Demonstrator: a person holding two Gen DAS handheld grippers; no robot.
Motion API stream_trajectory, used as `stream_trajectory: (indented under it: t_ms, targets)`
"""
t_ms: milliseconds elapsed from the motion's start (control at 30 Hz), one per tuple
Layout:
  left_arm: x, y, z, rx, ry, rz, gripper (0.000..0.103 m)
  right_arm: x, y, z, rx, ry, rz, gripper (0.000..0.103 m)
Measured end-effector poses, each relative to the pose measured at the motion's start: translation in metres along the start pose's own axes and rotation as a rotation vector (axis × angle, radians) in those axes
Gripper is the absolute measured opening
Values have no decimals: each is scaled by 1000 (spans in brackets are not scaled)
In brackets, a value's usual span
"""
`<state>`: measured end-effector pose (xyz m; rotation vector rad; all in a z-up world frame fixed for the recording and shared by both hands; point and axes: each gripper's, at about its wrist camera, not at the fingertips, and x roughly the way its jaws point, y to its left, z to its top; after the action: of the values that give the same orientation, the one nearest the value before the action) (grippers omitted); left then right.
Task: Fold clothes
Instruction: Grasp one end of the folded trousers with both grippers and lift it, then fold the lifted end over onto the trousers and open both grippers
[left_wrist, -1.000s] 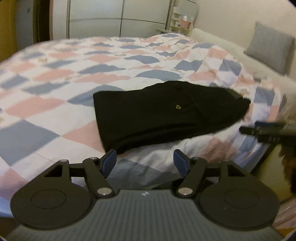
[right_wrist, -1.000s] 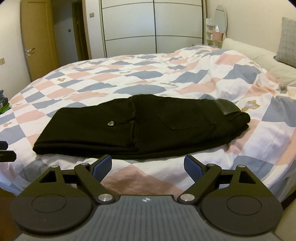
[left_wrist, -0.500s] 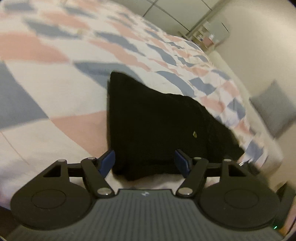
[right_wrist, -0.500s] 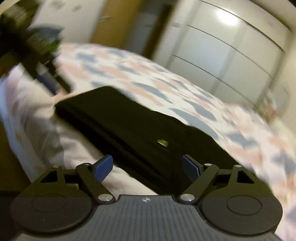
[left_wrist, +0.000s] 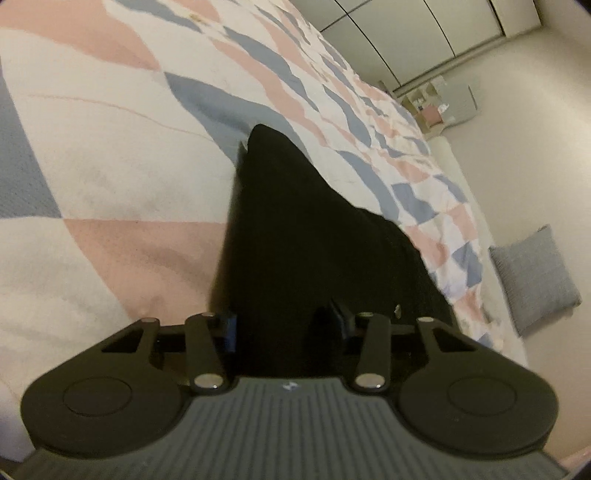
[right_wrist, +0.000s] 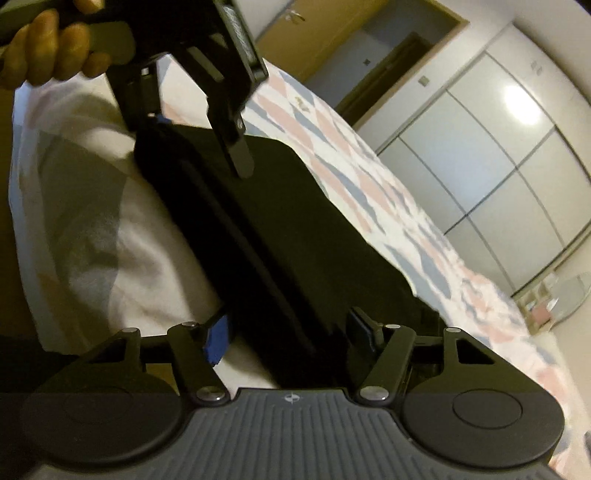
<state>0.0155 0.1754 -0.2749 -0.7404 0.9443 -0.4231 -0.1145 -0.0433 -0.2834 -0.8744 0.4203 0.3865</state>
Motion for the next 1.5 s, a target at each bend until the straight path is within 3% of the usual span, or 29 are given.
stream_trajectory:
  t_ms: [100,167,233,333,467,600,733,767,900,1000,1100,1167,1200,1267,1400,1433,1500]
  targets:
    - [4,2,1,-23,-8,-9,36,6,18,4,-78,-29,-32,59]
    - [1,-2,2,-14,-16,-13,29,10,24,7,-108,-48,-57,54]
    - [-4,-8,4,-3,-25,-26,23,14,24,10,-119,-62,-70,43]
    - [-16,-32,7,50,-55,-60,19,11,18,7,-90,-98,-74,30]
    - [-29,-84,14,164,-103,-118,19,-7,-7,5,41,-171,-95,18]
    - [-21,-171,17,356,-119,-201,21,-27,-58,-4,259,-237,-107,13]
    - [11,-266,7,542,-91,-307,32,-50,-119,-33,540,-282,-124,12]
    - [22,-287,0,577,-77,-342,38,-55,-135,-46,634,-289,-123,11]
    - [58,-346,-38,704,-22,-488,45,-66,-186,-123,1065,-282,-90,12]
    - [95,-343,-62,757,22,-414,52,-67,-212,-196,1406,-236,-45,14]
    - [143,-307,-79,727,126,-241,43,-55,-220,-266,1717,-140,23,18]
    - [167,-283,-84,703,173,-131,36,-46,-218,-301,1879,-152,119,17]
    - [174,-273,-86,693,185,-97,35,-45,-219,-313,1932,-188,176,23]
    - [171,-256,-90,684,172,-94,33,-49,-227,-323,1959,-234,225,29]
    - [167,-256,-88,704,136,-82,34,-55,-246,-337,1973,-239,221,37]
    - [167,-258,-86,711,123,-75,35,-57,-250,-339,1976,-236,212,47]
    - [164,-260,-80,715,98,-69,37,-63,-260,-340,1964,-235,179,53]
